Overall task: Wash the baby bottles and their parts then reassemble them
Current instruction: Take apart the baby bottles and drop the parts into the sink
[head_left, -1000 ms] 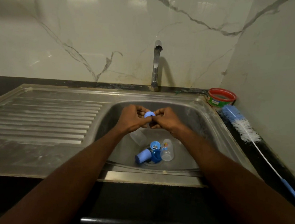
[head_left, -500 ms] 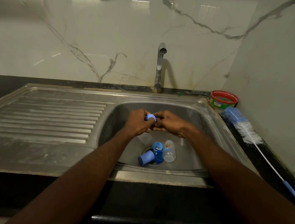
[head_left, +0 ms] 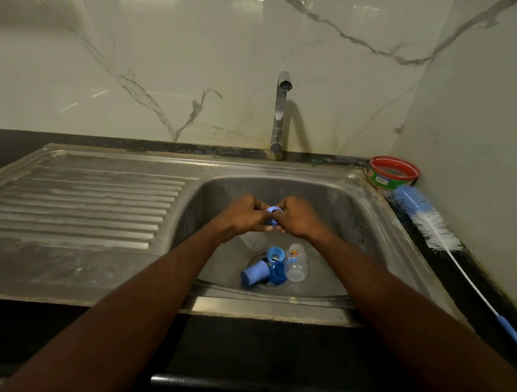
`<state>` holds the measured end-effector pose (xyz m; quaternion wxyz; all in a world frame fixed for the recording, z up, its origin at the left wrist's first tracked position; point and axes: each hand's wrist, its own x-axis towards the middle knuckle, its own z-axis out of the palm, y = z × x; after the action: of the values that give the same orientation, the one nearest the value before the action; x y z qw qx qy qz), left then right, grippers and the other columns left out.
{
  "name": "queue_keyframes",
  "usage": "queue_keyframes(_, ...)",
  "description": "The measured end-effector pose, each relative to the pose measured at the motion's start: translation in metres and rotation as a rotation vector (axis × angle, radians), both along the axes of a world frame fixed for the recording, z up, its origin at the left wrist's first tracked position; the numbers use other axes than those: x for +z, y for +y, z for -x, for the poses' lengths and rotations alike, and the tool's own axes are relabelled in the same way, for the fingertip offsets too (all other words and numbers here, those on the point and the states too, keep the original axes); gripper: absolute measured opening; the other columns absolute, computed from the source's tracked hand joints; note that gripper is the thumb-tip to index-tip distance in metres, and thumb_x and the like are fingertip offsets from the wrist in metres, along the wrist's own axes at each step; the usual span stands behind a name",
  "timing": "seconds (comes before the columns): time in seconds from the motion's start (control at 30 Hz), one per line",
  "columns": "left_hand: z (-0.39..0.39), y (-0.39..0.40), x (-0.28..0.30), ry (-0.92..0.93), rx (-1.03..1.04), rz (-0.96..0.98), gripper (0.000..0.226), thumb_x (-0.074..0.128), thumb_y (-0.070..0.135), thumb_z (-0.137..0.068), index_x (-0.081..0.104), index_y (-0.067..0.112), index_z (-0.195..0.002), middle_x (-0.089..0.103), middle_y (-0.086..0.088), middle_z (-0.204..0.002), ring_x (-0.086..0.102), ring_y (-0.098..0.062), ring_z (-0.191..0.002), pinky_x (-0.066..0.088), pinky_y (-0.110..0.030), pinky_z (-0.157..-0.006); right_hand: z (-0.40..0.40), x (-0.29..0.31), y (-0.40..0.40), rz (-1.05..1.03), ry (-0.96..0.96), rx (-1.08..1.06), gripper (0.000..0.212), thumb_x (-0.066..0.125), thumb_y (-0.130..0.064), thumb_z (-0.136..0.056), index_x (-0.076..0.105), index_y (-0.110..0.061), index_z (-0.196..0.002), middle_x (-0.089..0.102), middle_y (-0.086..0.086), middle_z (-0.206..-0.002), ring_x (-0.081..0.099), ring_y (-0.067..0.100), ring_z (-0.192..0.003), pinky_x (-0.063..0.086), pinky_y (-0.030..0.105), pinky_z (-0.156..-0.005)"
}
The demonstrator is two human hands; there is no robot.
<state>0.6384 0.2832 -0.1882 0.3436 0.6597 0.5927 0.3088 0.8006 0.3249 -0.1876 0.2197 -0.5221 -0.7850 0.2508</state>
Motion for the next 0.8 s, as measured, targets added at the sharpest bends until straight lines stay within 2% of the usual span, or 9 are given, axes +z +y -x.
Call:
queue_keyframes(0.1, -0.005, -0.001, 0.002, -0.317, 0.044, 0.103, 0.020, 0.071, 0.005, -0.091, 0.070, 0.002, -0.110, 0.074, -0.017, -0.100, 0.072, -0.015, -0.088, 0.060, -0.023, -0.076, -0.001, -0.002, 0.004, 0.041, 0.094, 0.009, 0.017, 0.056, -0.019, -0.098, 0.063, -0.017, -0.083, 0.074, 0.012, -0.071, 0.066, 0.008, -0.054, 0.051, 0.023, -0.062)
queue_keyframes(0.2, -0.007, -0.002, 0.009, -0.575, 0.099, 0.226, 0.021, 0.056, 0.015, -0.102, 0.067, 0.000, -0.113, 0.075, -0.016, -0.099, 0.073, -0.019, -0.088, 0.061, -0.027, -0.079, -0.006, -0.001, 0.007, 0.062, 0.218, 0.051, 0.009, 0.055, -0.010, -0.100, 0.062, -0.010, -0.095, 0.074, 0.023, -0.084, 0.068, 0.015, -0.059, 0.056, 0.029, -0.069)
queue_keyframes(0.23, -0.006, -0.001, 0.009, -0.572, 0.117, 0.238, 0.022, 0.053, 0.016, -0.104, 0.065, -0.002, -0.110, 0.074, -0.014, -0.096, 0.072, -0.019, -0.088, 0.061, -0.028, -0.080, -0.007, -0.001, 0.007, 0.118, 0.322, 0.066, 0.008, 0.054, -0.006, -0.100, 0.062, -0.009, -0.097, 0.073, 0.025, -0.088, 0.069, 0.017, -0.061, 0.059, 0.034, -0.070)
queue_keyframes(0.33, -0.001, 0.002, 0.007, -0.590, 0.194, 0.270, 0.025, 0.059, 0.021, -0.102, 0.066, -0.001, -0.113, 0.070, -0.011, -0.097, 0.069, -0.019, -0.089, 0.062, -0.030, -0.076, -0.008, 0.001, 0.005, 0.316, 0.579, 0.106, 0.011, 0.058, 0.001, -0.099, 0.062, -0.003, -0.108, 0.069, 0.023, -0.096, 0.073, 0.020, -0.073, 0.061, 0.028, -0.068)
queue_keyframes(0.5, 0.003, 0.003, 0.007, -0.688, 0.248, 0.271, 0.018, 0.067, 0.018, -0.097, 0.071, 0.010, -0.113, 0.071, -0.008, -0.092, 0.067, -0.013, -0.083, 0.060, -0.026, -0.067, -0.007, 0.004, 0.010, 0.382, 0.648, 0.134, 0.028, 0.069, 0.002, -0.091, 0.066, -0.002, -0.119, 0.070, 0.024, -0.109, 0.073, 0.033, -0.093, 0.062, 0.034, -0.077)
queue_keyframes(0.57, 0.002, 0.004, 0.007, -0.618, 0.277, 0.173, 0.017, 0.065, 0.013, -0.098, 0.069, 0.015, -0.114, 0.071, -0.007, -0.098, 0.066, -0.015, -0.087, 0.058, -0.024, -0.067, -0.010, 0.003, 0.013, 0.289, 0.554, 0.100, 0.027, 0.068, 0.004, -0.090, 0.068, 0.000, -0.117, 0.070, 0.023, -0.105, 0.073, 0.030, -0.087, 0.062, 0.034, -0.074)
queue_keyframes(0.67, 0.009, 0.009, 0.004, -0.556, 0.358, 0.053, 0.028, 0.061, 0.007, -0.098, 0.064, 0.012, -0.125, 0.068, -0.009, -0.098, 0.063, -0.012, -0.079, 0.054, -0.022, -0.066, -0.018, 0.000, 0.010, 0.157, 0.161, 0.115, 0.029, 0.061, 0.010, -0.090, 0.070, 0.000, -0.115, 0.069, 0.017, -0.099, 0.070, 0.027, -0.079, 0.062, 0.031, -0.065)
queue_keyframes(0.73, 0.018, 0.012, 0.000, -0.438, 0.365, -0.026, 0.029, 0.063, 0.007, -0.098, 0.064, 0.009, -0.126, 0.069, -0.011, -0.103, 0.063, -0.010, -0.078, 0.052, -0.019, -0.063, -0.020, -0.002, 0.007, 0.161, -0.108, 0.149, 0.034, 0.056, 0.009, -0.092, 0.068, -0.001, -0.122, 0.069, 0.018, -0.108, 0.067, 0.023, -0.078, 0.058, 0.024, -0.061)
queue_keyframes(0.8, 0.019, 0.011, -0.004, -0.329, 0.303, -0.054, 0.030, 0.068, 0.010, -0.095, 0.065, 0.008, -0.125, 0.071, -0.012, -0.108, 0.066, -0.014, -0.083, 0.053, -0.018, -0.064, -0.018, -0.003, 0.006, 0.145, -0.228, 0.180, 0.039, 0.055, 0.007, -0.092, 0.065, -0.004, -0.128, 0.066, 0.015, -0.120, 0.067, 0.024, -0.085, 0.058, 0.028, -0.069)
